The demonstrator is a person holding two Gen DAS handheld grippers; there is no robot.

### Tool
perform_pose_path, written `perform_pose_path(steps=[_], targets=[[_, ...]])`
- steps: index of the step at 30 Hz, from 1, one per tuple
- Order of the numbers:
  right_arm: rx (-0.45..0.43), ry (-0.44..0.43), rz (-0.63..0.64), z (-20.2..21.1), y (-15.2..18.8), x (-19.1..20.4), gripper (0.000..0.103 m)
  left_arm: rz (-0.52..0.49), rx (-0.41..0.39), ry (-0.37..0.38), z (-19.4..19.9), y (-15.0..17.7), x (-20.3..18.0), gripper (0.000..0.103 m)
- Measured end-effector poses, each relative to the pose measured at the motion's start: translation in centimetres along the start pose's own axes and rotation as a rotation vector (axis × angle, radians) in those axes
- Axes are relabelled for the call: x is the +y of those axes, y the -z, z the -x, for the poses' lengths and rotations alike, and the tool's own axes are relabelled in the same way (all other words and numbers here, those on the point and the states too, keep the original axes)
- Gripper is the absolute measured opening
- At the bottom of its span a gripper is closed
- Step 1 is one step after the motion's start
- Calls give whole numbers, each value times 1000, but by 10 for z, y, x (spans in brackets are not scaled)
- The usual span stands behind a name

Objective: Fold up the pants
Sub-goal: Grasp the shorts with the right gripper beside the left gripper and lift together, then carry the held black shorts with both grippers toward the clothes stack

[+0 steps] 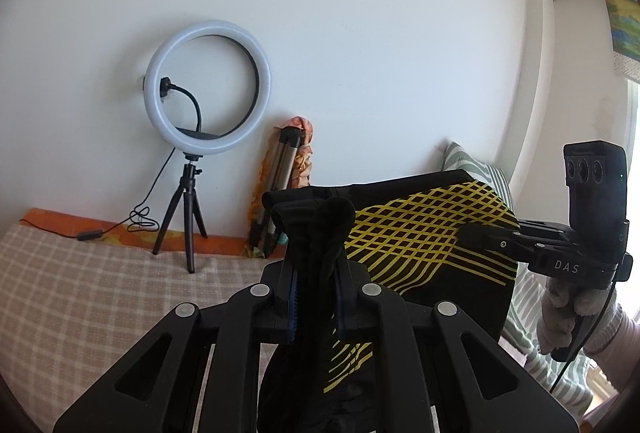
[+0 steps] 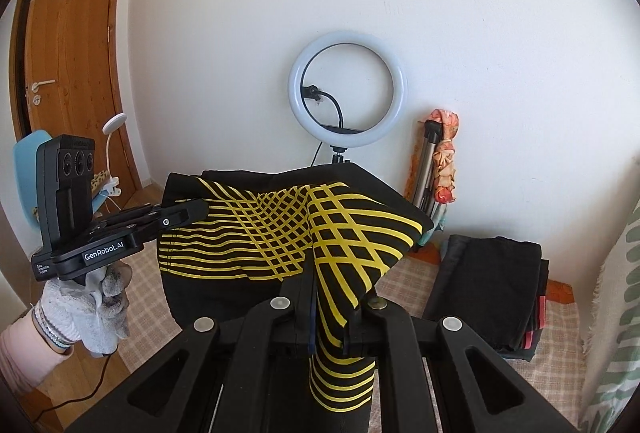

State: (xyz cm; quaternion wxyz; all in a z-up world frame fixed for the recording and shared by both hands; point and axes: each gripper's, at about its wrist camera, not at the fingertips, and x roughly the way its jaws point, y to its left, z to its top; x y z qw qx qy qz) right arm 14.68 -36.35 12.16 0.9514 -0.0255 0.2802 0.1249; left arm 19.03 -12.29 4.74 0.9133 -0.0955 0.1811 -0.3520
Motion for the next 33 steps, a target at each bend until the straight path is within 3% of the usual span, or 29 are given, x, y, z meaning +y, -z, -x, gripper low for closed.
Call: perform_pose_path(steps=[17,33], targets=[[42,-1,33,-43,-15,-89,6,-18,10,1,-87,-18,-23,12],[156,89,-49,-113,11,-259,6,-76,139,63,-255,-6,-71,12]])
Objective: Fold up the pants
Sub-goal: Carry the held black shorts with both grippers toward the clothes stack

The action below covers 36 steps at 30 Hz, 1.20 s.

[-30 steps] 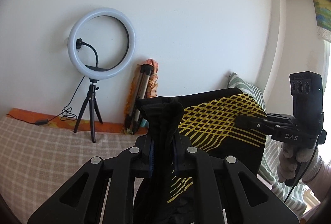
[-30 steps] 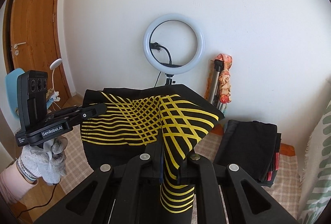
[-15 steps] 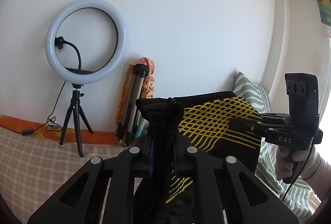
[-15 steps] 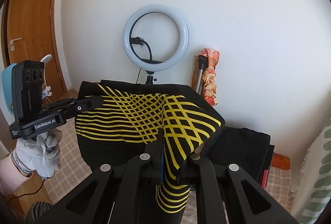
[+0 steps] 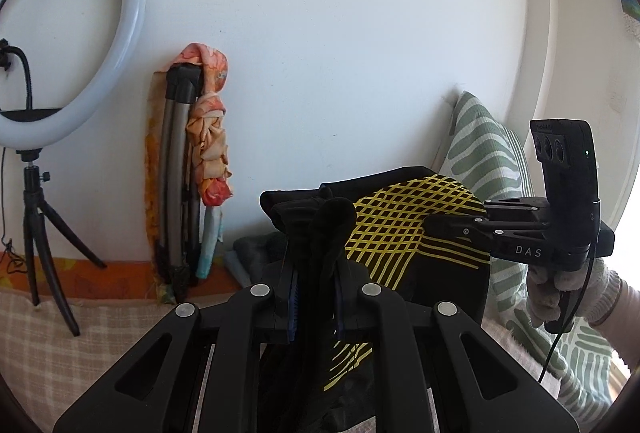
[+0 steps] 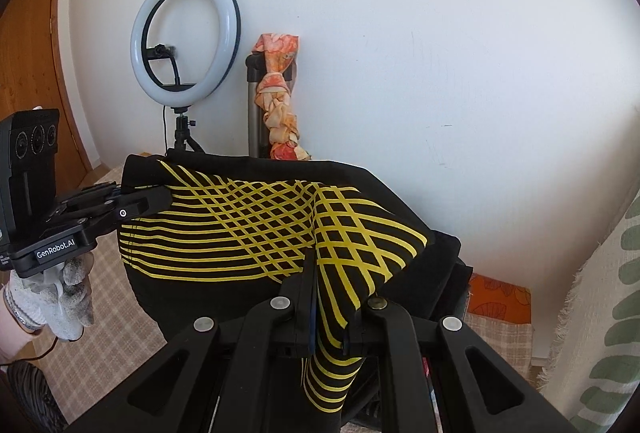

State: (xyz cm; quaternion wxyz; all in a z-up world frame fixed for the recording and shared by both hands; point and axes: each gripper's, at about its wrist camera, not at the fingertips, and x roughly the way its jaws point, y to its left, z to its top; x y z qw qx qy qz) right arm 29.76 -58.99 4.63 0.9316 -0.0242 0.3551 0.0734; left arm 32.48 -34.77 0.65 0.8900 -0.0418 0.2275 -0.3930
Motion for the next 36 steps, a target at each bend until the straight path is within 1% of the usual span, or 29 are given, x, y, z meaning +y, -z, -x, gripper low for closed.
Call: perform_pose_path(steps=[4,6,10,14,17,21,25,32,36], targets=[[31,5,-22,-19,5,-29,6,10,36,16,-35,-2,1,12],[50,8,-27,-29,6,-39,6,35,56,32,-50,-3,4,12],[92,22,-22,-51,11,-52,6,62,93,31,-73,1,11,12],[109,18,-56,-68,16,-60,6,91,123,28,-86,8,17,12],[87,-9,-69,-62,13,-56,6,122,126,29,-84,12,26,12],[55,-40,-47,-42,-6,-35,6,141,115,22,-67,12,37,12],[26,-65,30,-21,-35,4,6,147,82,10,-40,9,47,12],[-20,-122,149,8,-79,87,6,194,-17,-20,25,-8,79,12],[-46,-149,189,18,-96,118,6,191,-74,-53,65,-23,95,12]])
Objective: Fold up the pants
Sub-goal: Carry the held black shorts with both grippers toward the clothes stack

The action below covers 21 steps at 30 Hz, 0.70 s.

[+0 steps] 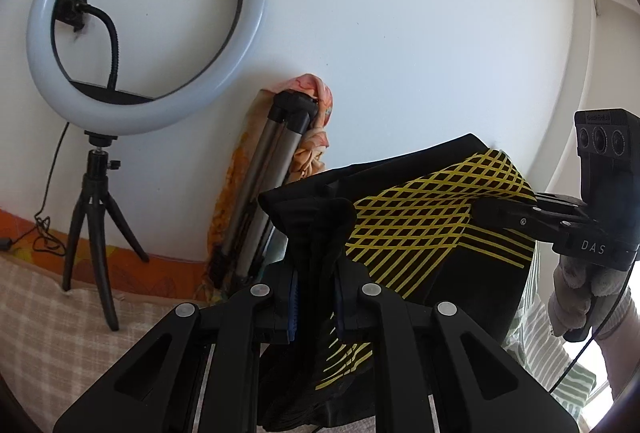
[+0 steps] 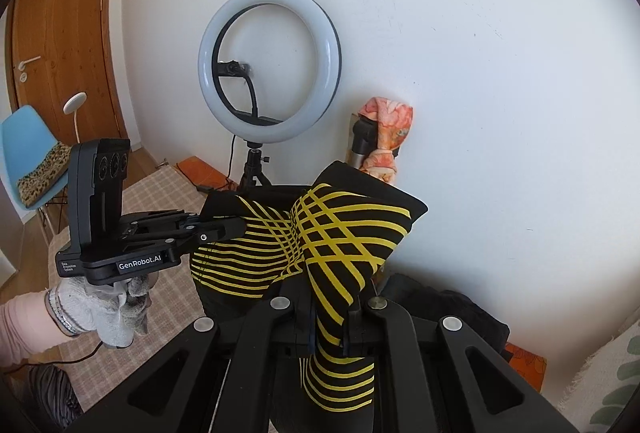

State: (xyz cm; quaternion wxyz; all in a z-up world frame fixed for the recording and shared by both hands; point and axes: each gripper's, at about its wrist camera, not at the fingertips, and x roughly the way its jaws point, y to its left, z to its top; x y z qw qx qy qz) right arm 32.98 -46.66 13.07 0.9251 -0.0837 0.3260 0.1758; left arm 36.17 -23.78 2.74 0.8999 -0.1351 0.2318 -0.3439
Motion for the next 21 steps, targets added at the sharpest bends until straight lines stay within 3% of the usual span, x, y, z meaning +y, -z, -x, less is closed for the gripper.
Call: perform_pose_path(steps=[5,9,21], targets=[[-15,-17,-14,-1,-6,3,6,-13,-45,-28,26,-18,7,12],[4,-26,-68,-12,8,-21,6,-43,-16,-24,15,-15,-1,12],[133,76,-281,-34,101,-168,6,-122,173,64,-127,31,-70,12]])
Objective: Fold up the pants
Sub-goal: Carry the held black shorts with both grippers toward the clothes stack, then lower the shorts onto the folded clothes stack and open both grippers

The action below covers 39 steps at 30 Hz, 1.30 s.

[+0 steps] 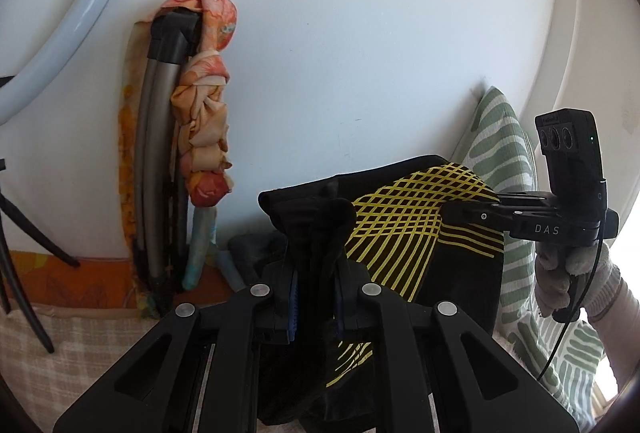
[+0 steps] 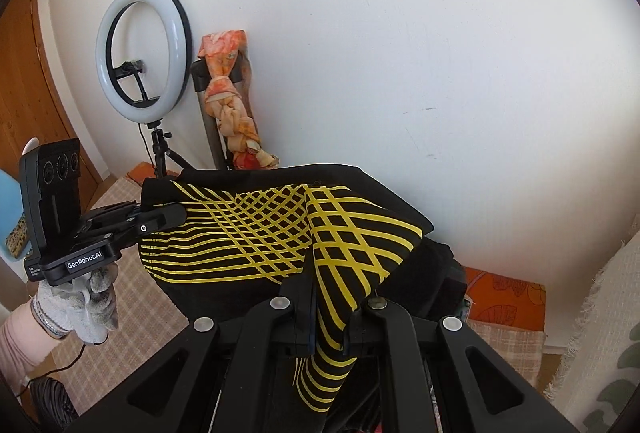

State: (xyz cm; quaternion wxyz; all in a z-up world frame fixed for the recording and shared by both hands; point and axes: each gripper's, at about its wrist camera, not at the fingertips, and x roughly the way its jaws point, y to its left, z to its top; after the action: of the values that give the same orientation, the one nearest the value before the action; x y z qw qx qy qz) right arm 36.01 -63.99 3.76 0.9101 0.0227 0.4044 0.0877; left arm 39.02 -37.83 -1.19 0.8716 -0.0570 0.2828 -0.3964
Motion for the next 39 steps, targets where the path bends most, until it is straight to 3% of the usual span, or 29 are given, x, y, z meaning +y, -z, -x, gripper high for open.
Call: perform_pose_path(steps=[7,13,16,21,26,33,39], targets=[[35,-8,-63,-40,10,-38,6,-14,44,-43,-50,-8,-7,12],[40,-8,-104,-68,17,-47,8,-39,96,-85,-76,-12,1,12],[60,22,-145,-72,21,-51,26,-40,103,-126,-83,-11,5,13],[56,68,-181,-51,36,-45,40,-55,132,-180,-94,-8,12,18],[35,32,-270,-14,75,-31,43,-77,122,-229,-89,-9,12,41],[78,-37,-310,9,133,5,44,-87,93,-231,-62,-12,9,42],[110,-157,-391,-1,150,8,44,-132,109,-198,-39,1,-1,42]])
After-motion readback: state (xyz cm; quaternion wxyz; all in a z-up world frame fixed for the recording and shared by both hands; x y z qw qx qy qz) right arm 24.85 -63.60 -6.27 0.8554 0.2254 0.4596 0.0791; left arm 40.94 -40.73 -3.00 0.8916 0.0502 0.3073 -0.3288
